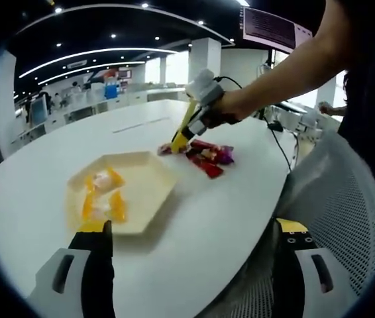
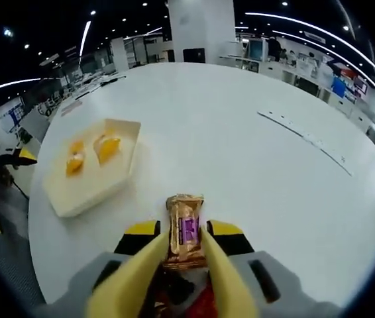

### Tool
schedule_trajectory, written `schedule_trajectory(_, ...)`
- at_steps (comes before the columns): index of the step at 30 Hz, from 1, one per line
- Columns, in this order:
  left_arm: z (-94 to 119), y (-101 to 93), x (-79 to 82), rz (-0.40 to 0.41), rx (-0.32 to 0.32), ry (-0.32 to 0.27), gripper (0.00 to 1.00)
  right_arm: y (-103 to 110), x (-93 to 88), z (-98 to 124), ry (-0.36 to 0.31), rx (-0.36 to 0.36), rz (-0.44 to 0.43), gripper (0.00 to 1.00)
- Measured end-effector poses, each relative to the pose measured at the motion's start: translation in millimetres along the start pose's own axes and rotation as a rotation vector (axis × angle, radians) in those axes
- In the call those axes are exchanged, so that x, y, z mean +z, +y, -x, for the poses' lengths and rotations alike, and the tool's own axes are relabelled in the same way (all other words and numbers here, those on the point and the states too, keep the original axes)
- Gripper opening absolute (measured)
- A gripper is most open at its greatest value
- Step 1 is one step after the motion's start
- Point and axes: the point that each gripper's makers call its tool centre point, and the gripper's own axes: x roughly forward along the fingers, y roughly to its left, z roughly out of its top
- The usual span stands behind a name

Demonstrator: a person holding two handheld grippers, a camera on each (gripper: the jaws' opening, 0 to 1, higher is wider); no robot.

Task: Place the target food into the container with the food tongs after gripping and lifting it, then release it inside without dropping or visibly crushing the food.

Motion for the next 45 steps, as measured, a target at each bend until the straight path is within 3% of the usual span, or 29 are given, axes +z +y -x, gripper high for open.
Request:
schedule_trajectory(18,0,2.0,-1.7,0.008,0.008,0.006,0.97,-6,4.4,-2,0.037,-0.043,0.021,0.2)
schedule_trajectory(28,0,2.6,-1.3,0.005,0.012,0.004,0.97,-9,30.2,14,-0.002,-0.019,-0.007,0.21)
schedule_trajectory(45,2,4.4,6.3,0.016,0.021,-0.038,0.99,-16,73.3,44,-0.027,-0.042,0.036,0.21)
